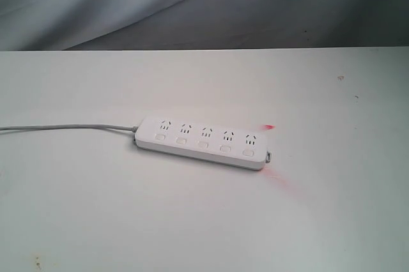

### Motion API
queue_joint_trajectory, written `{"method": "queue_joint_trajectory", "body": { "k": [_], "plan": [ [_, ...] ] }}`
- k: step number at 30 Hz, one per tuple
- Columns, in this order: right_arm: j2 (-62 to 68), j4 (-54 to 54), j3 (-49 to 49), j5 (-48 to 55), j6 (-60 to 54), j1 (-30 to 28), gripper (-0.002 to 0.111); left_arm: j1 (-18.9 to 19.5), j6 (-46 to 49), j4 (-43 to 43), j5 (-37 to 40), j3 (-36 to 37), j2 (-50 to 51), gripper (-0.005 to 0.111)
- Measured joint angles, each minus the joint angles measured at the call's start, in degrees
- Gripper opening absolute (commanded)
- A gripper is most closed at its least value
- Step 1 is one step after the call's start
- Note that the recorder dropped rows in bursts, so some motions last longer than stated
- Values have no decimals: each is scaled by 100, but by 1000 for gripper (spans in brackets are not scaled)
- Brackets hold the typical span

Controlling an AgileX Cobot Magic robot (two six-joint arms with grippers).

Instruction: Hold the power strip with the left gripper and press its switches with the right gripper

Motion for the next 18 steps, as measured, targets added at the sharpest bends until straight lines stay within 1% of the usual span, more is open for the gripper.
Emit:
{"method": "queue_joint_trajectory", "body": {
  "k": [7, 11, 18],
  "plan": [
    [0, 10, 0, 0, 0, 0, 0, 0, 0, 0, 0, 0, -45, 0],
    [0, 10, 0, 0, 0, 0, 0, 0, 0, 3, 9, 0, -429, 0],
    [0, 10, 9, 0, 5, 0, 0, 0, 188, 1211, 297, 261, -1670, 0]
  ]
}}
